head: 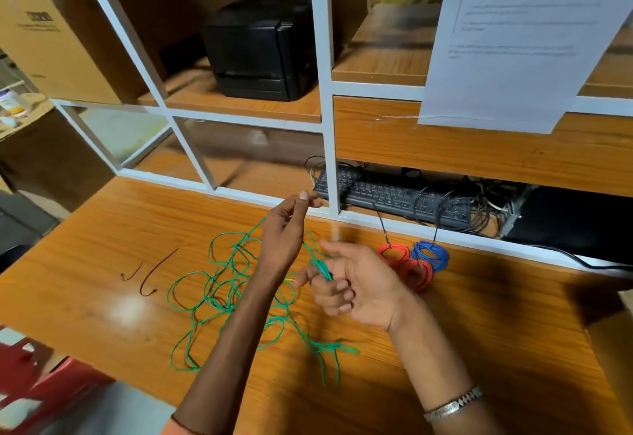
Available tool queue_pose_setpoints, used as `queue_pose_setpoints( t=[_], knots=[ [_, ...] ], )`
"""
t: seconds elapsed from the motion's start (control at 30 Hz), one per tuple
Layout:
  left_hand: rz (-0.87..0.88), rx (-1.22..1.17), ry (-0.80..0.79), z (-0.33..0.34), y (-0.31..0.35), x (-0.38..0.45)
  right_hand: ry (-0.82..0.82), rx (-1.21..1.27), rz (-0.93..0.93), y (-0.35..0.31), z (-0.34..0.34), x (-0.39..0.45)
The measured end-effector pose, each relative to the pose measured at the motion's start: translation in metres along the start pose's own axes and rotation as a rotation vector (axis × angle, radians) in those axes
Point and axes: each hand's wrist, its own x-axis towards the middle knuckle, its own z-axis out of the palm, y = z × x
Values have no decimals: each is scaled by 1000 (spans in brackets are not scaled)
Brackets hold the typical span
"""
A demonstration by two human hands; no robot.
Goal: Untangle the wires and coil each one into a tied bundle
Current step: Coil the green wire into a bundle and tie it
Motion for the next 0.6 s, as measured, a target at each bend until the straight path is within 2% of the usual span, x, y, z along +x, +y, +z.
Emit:
queue_pose_setpoints(
  t=[0.1, 0.17, 0.23, 0.3, 0.37, 0.4, 0.43, 0.5, 0.57, 0.6],
  knots=[
    [-45, -88, -74, 4, -6, -6, -169, 101, -17, 3, 10, 6],
    [-74, -144, -38, 2, -15, -11, -127, 147, -126, -3, 16, 2],
    [-102, -128, 80, -1, -28, -15, -63, 250, -293, -16, 19, -7],
    [-126, -102, 207, -6, -38, -21, -93, 438, -501, -34, 14, -18],
    [-135, -101, 264, -10, -42, -28, -174, 609, -697, -49, 3, -28],
    [-133, -93, 259, -10, -42, -33, -159, 648, -779, -54, -3, -32],
    [-120, -77, 230, -9, -39, -38, -72, 646, -846, -58, -9, -33],
    [-54, -23, 141, -4, -31, -48, 217, 544, -936, -58, -22, -28],
    [60, 6, 33, 3, -19, -55, 526, 272, -964, -49, -31, -16],
    [111, 7, -14, 6, -14, -57, 691, 69, -915, -41, -36, -10]
  ],
)
